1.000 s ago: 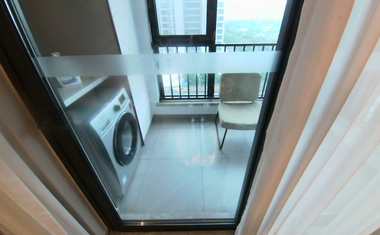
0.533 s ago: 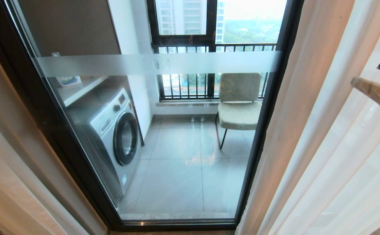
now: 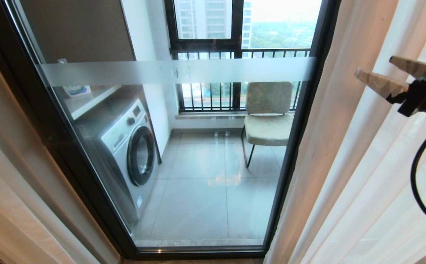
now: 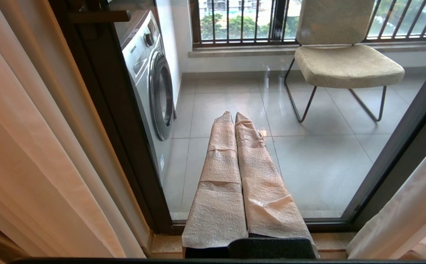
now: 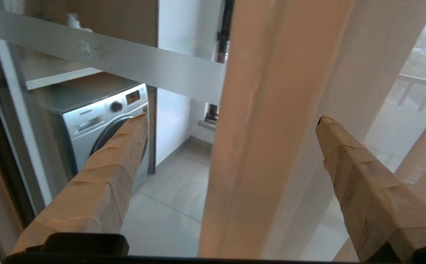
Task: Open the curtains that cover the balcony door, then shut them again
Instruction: Pull the inner curtains open on both sides
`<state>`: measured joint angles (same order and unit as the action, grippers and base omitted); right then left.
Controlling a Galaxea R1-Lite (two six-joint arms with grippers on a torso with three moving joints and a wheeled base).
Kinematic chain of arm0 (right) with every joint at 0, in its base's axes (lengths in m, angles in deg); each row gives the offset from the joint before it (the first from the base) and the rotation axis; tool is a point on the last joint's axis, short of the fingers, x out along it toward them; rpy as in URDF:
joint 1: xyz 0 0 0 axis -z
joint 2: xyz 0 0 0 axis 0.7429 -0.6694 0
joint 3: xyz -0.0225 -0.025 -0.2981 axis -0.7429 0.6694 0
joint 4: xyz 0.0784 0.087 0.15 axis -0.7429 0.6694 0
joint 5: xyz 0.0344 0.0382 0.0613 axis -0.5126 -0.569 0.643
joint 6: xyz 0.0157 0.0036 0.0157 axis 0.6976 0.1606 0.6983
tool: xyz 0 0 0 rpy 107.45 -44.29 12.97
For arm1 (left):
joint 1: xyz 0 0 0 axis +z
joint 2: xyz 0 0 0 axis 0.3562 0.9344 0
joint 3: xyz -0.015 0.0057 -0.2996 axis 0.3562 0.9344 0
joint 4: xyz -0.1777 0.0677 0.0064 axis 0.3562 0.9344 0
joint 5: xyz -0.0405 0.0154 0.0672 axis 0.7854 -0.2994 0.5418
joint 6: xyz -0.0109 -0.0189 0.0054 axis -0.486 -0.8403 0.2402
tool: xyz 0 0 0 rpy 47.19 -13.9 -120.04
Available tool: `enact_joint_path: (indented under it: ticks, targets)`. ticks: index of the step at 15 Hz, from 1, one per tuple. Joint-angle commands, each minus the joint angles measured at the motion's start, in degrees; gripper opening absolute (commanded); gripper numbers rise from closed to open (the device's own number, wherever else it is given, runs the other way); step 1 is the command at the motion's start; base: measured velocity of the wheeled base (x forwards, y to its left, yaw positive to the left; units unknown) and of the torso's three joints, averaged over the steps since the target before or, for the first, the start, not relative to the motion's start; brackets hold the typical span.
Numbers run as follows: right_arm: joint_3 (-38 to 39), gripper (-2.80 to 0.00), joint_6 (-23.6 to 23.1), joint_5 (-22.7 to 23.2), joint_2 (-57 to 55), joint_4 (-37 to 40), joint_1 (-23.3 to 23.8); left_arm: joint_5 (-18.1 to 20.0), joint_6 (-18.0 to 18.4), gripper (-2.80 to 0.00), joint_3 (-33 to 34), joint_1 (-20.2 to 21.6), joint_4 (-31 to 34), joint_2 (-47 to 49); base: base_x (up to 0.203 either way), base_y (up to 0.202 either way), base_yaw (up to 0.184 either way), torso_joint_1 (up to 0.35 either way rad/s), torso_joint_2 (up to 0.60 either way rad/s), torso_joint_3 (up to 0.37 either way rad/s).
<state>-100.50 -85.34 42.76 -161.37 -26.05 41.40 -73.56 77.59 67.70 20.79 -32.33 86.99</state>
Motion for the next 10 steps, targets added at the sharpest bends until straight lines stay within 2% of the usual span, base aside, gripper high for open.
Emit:
enact_joint_path:
  ticks: [1,10]
  targets:
    - [-3.63,0.00,-0.01,-0.57,-4.99,-0.40,-0.01,-0.02,-0.06,-2.80,0.03,-0.01,-0.02,-0.05,0.000,0.000,0.000,0.000,0.00,0.000]
    - [-12.58,0.00,0.20,-2.16,-14.37,-3.66,-0.01,-0.02,-0.06,-2.80,0.05,-0.01,-0.02,-0.05,0.000,0.000,0.000,0.000,0.00,0.000]
